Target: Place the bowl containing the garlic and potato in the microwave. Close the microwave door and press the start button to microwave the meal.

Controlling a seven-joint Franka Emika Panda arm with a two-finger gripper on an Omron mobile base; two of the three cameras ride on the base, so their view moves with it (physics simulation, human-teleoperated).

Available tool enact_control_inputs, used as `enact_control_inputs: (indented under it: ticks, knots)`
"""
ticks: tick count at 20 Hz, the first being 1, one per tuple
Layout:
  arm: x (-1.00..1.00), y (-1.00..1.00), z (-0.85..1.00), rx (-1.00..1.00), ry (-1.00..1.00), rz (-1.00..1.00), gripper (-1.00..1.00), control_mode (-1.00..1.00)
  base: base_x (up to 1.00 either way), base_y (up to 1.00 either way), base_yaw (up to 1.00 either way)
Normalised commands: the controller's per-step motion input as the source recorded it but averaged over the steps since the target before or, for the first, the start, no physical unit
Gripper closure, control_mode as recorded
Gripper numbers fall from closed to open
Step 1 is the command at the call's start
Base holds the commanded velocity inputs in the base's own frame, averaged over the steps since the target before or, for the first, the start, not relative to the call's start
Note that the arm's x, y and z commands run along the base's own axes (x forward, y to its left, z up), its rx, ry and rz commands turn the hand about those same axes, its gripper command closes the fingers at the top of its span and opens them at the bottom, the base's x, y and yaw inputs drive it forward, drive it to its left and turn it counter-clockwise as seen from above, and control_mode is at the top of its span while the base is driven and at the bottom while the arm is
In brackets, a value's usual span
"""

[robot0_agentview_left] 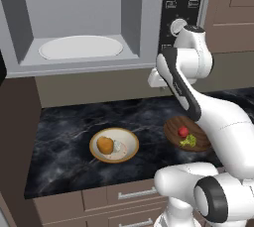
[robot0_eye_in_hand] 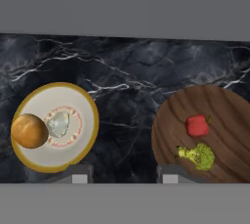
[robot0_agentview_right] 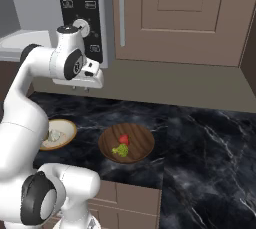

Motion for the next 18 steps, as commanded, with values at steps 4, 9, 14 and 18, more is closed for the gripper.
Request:
enact_control_inputs:
  ticks: [4,9,14,18]
  knots:
    - [0.0,-0.01,0.0,0.0,-0.01,0.0,-1.0,-1.0,0.0,0.0,0.0]
    - [-0.04,-0.01,0.0,0.0,-0.01,0.0,-1.0,-1.0,0.0,0.0,0.0]
    - [-0.29,-0.02,-0.18,0.0,-0.04,0.0,-1.0,-1.0,0.0,0.0,0.0]
    - [-0.38,0.03,-0.51,0.0,-0.07,0.0,-1.0,-1.0,0.0,0.0,0.0]
